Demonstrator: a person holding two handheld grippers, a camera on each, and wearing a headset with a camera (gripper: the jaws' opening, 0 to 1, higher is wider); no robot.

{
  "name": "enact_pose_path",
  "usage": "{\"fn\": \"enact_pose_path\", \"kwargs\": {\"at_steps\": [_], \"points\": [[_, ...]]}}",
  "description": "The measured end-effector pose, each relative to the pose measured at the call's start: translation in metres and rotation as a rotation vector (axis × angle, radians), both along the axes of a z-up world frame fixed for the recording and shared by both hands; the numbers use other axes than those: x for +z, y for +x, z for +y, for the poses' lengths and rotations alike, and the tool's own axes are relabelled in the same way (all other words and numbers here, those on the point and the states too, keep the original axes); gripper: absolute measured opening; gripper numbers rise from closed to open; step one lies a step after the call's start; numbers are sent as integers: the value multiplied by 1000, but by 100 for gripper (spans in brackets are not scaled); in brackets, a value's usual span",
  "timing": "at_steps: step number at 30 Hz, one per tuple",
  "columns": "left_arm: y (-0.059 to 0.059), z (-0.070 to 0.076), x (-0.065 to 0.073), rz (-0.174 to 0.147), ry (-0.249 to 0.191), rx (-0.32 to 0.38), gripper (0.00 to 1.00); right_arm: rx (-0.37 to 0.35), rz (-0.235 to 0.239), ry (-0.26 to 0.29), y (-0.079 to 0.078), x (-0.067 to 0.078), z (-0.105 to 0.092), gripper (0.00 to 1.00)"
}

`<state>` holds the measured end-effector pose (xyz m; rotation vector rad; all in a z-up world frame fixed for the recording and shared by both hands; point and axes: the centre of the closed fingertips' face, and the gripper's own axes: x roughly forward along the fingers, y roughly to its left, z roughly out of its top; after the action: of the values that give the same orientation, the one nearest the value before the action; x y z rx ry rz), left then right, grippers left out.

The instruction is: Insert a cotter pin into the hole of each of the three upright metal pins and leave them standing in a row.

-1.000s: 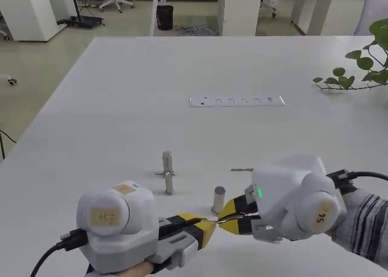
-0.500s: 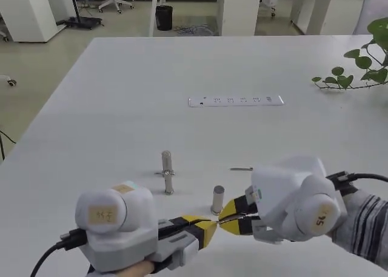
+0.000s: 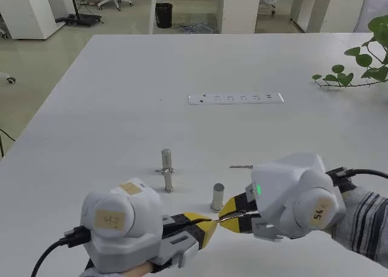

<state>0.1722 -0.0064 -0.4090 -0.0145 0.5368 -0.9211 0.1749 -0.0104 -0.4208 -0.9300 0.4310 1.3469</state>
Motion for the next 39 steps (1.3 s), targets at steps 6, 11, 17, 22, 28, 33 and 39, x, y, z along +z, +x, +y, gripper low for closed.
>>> {"fn": "enact_pose_path", "kwargs": {"at_steps": [6,11,17,22,28,33,39], "points": [[-4,-4,5,-71,25,-79,0,1,25,-7,-1,-3,-3,0],[-8,-5,5,-104,56,-128,0,9,45,-14,-5,-5,-4,0],[-10,-5,7,-113,56,-161,0,17,57,-26,-8,-7,-6,0],[-12,-2,4,-113,80,-182,0,39,44,-42,-10,-5,-6,0],[-9,0,2,-132,105,-167,1,66,16,-72,-11,-6,-6,0],[-6,0,-1,-132,118,-142,3,54,17,-88,-9,-7,-10,0],[3,1,1,-198,124,-101,10,-15,22,-104,0,-8,-19,0]]}}
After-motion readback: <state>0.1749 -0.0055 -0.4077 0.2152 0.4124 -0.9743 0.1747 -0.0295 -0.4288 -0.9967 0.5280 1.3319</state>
